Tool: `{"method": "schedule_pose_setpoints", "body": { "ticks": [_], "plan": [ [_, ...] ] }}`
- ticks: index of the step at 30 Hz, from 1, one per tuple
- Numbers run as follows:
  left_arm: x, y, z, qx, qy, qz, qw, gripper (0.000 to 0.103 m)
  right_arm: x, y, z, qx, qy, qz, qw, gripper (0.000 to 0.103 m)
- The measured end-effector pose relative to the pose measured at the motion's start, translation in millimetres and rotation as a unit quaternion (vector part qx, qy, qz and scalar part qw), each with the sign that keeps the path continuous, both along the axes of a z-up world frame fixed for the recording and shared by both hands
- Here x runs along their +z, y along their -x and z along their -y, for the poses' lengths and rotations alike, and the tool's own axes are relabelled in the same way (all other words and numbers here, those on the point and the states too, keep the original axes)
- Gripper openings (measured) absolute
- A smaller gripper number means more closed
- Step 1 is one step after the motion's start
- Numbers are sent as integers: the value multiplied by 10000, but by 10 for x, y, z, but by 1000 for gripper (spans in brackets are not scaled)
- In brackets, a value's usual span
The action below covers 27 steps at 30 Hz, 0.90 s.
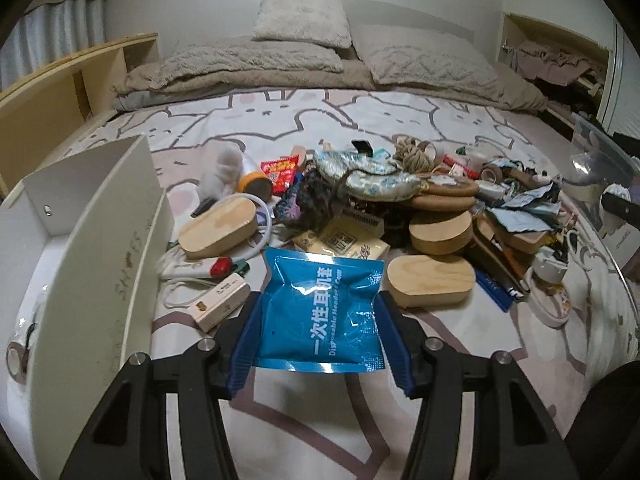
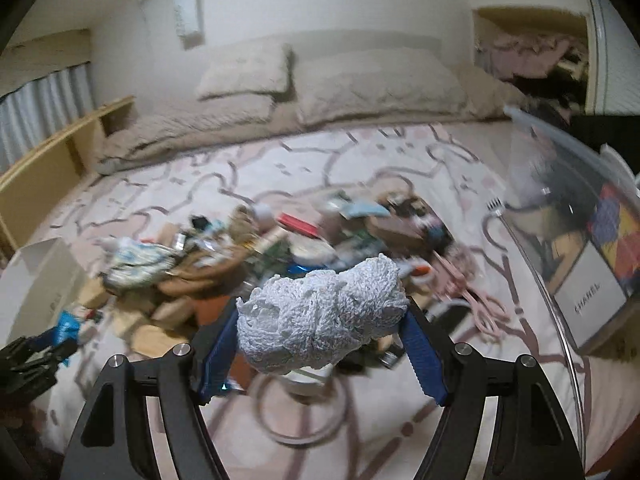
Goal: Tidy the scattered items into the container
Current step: 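Lift and carry the blue packet and yarn bundle over the white box with both tools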
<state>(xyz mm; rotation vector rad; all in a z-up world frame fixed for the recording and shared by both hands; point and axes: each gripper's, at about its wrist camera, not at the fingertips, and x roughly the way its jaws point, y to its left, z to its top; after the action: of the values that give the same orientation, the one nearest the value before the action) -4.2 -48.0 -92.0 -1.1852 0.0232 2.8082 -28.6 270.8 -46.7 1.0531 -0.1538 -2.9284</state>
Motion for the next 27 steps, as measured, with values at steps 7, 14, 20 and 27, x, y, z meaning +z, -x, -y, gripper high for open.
{"method": "schedule_pose_setpoints", "body": {
  "ticks": [7,14,20,27],
  "plan": [
    [431,-192,90,15,29,-458,9989,56,265,-83,269,284,-31,-227,9993,76],
    [852,-355,236,74,87,-898,9959,56,409,-130,457,465,99,-367,9982,76],
    [1087,-509,362,194,107,-1175,9928,56,571,-220,691,731,98,-576,9956,76],
    [1293,-711,581,362,-39,-1420,9892,56,756,-303,941,1042,190,-728,9917,76]
  ]
}}
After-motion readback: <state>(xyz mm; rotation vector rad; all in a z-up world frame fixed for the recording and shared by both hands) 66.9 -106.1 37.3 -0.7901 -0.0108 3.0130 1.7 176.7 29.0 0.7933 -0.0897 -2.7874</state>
